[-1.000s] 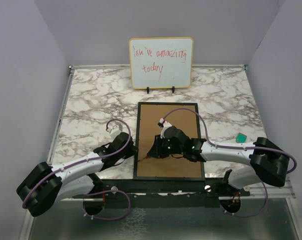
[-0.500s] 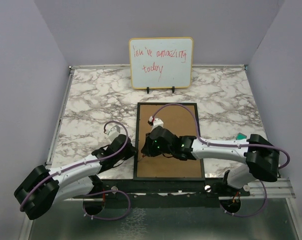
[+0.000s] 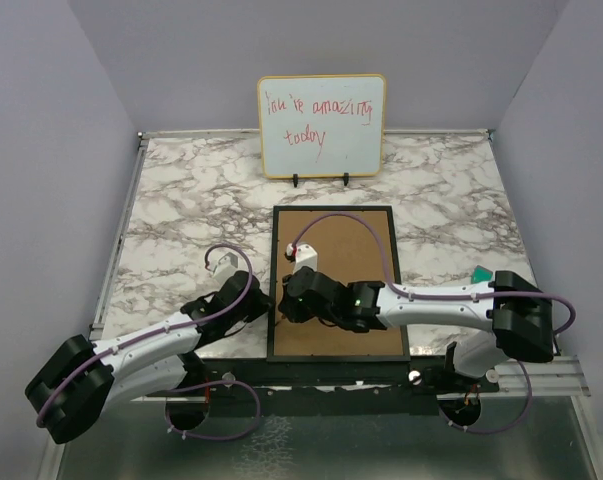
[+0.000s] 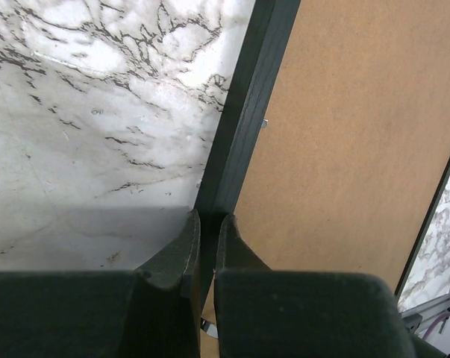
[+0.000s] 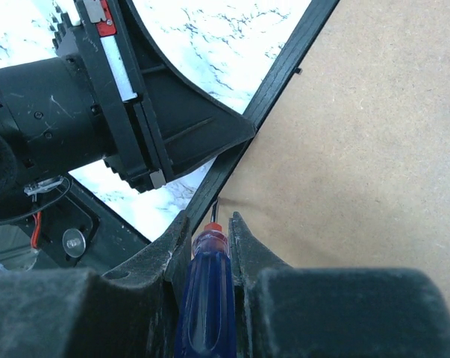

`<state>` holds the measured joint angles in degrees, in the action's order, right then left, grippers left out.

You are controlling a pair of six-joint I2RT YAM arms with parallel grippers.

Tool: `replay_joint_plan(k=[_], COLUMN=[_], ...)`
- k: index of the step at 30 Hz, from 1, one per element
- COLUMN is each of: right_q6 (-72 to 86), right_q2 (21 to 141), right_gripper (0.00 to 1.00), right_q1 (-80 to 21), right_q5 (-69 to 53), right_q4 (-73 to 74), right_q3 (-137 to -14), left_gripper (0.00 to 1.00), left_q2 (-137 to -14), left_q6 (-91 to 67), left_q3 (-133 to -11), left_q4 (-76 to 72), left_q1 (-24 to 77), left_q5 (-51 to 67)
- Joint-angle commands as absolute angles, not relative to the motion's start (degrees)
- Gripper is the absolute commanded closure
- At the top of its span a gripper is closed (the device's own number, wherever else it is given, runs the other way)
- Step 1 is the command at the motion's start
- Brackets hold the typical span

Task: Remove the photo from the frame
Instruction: Release the photo frame item from the photo frame.

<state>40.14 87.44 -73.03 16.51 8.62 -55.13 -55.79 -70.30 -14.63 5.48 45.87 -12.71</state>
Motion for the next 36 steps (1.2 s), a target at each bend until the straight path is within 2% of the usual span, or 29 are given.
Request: replay_joint_plan(k=[1,12,18,26,31,32,36], right_q6=[39.28,39.89,45.0,52.04,54.08,54.47,54.07], right_q2=[88.78,91.3,83.9,69.19,64.46,63.78,61.28], right_gripper=[0.99,0.99,0.99,0.99,0.99,0.99,0.99], right_q1=[-75.85,-78.31,-77.95,-75.41,-75.16,-74.92,-69.95], right_q5=[19.56,24.82,27.84,27.05,29.02,28.6,18.25], right_q4=[8.36,11.28,7.88,-8.5,-28.75,-32.49,-36.56], right_q3=[-56.62,-60.96,-52.4,-31.83,-18.41,-16.34,-14.07], left_gripper=[1.0,1.0,1.0,0.52,0.41,0.35,0.22], left_q2=[-56.54,-54.79,-53.96,-50.84,-50.68,-50.79,-50.17], left_q6=[-72.25,-72.64,-70.53,-66.83,-64.9,-64.56,-60.78], left_q3=[-11.43,-10.81,-11.3,-13.73,-14.98,-15.29,-18.11], left_q4=[15.47,15.81,16.48,18.0,18.1,18.34,19.57], left_q1=[46.57,46.58,46.58,46.53,46.48,46.53,46.47], left_q5=[-10.28,-10.52,-10.55,-10.71,-10.18,-10.14,-8.62])
